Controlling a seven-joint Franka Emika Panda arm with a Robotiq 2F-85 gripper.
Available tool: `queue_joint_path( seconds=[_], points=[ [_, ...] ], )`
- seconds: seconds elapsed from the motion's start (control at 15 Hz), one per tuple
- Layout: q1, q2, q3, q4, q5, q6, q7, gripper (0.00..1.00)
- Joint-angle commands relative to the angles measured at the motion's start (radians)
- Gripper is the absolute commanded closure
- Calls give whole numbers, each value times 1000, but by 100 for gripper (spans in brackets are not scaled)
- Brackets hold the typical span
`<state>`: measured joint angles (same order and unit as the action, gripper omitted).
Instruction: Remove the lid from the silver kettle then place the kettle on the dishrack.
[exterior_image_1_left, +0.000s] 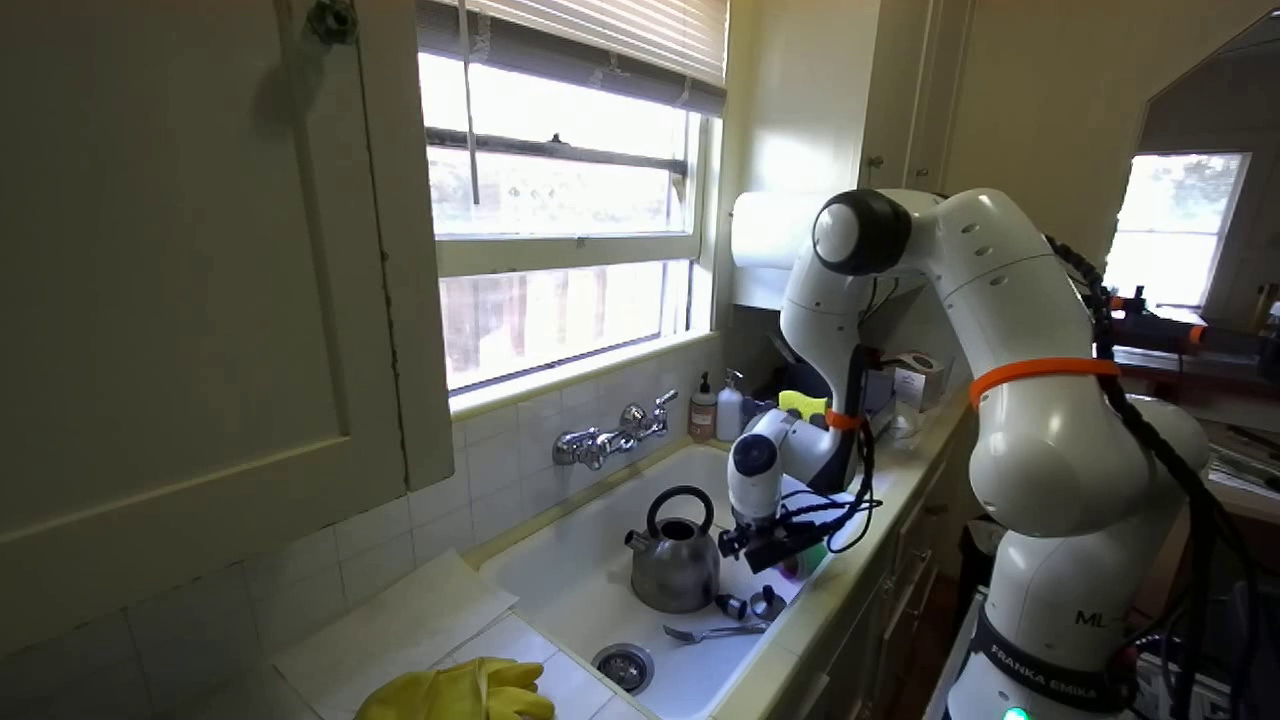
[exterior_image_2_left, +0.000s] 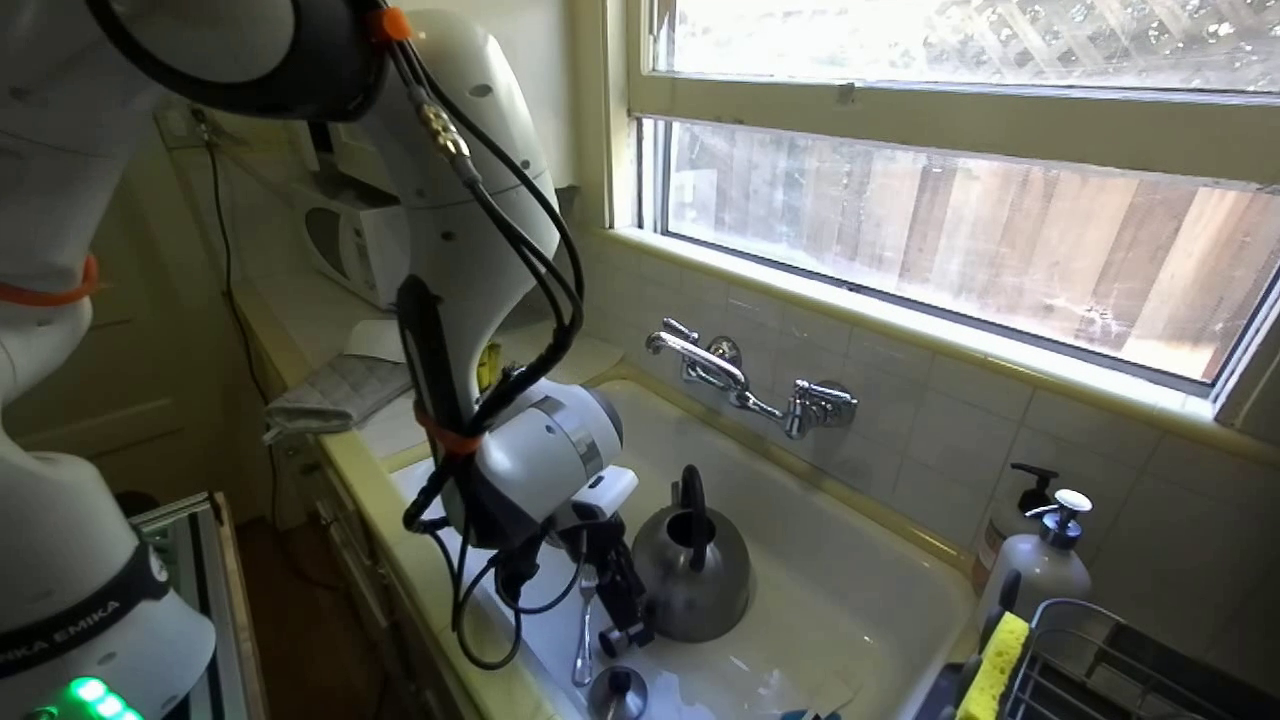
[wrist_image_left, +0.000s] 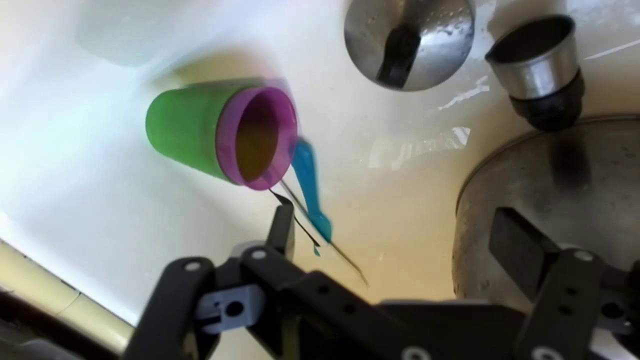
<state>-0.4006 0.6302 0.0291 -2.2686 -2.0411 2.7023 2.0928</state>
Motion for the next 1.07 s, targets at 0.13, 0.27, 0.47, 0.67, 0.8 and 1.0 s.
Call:
queue_joint_path(
  seconds=[0.13,0.27,0.47,0.67,0.8,1.0],
  points=[
    [-24,-192,-4,-74,-106,99,-13,0],
    [-33,-233,-5,-64,-149,146,-30,0],
    [-22,-217,-1,-38,-133,128,-20,0],
    [-21,-212,0,-38,-132,127,-20,0],
    [-21,-206,0,-38,-132,127,-20,0],
    [-32,-212,11,-27,-174,153,-2,0]
  ],
)
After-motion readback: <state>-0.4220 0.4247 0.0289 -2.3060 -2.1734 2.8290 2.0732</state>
